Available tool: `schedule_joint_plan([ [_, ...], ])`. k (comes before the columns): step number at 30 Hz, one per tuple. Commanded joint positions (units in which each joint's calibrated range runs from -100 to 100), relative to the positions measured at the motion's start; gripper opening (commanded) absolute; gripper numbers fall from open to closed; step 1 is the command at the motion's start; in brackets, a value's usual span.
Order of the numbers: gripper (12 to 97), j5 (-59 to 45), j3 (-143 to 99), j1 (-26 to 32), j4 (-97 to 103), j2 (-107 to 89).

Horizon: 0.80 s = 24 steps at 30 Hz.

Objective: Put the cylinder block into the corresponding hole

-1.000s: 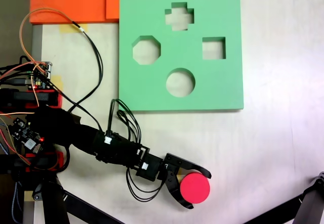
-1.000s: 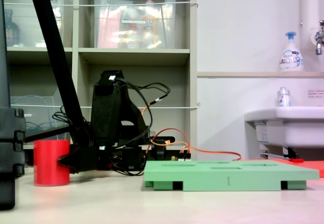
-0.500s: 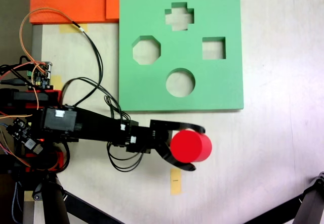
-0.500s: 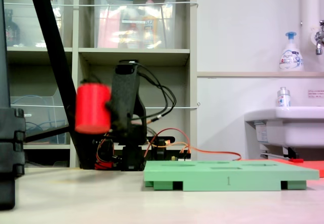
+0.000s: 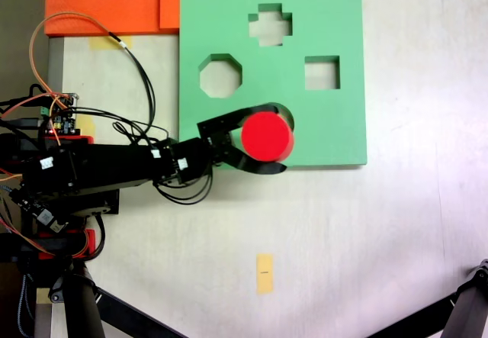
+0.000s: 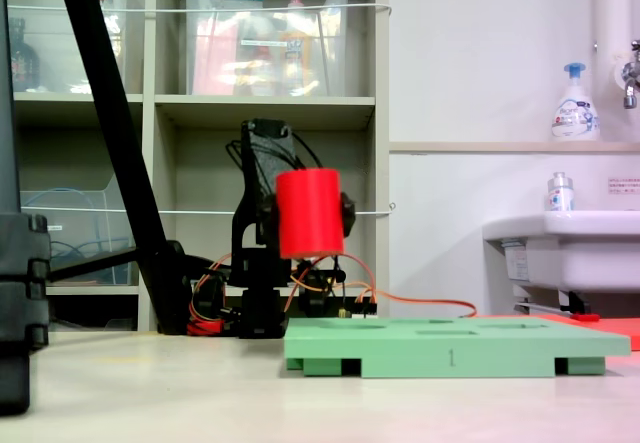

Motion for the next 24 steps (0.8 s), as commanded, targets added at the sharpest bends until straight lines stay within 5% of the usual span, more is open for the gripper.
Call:
schedule_joint_plan([
  [1, 29.0, -0.1, -0.62, -0.34, 1.09, -5.09],
  [24, 30.9, -0.05, 7.75, 4.25, 6.0, 28.01],
])
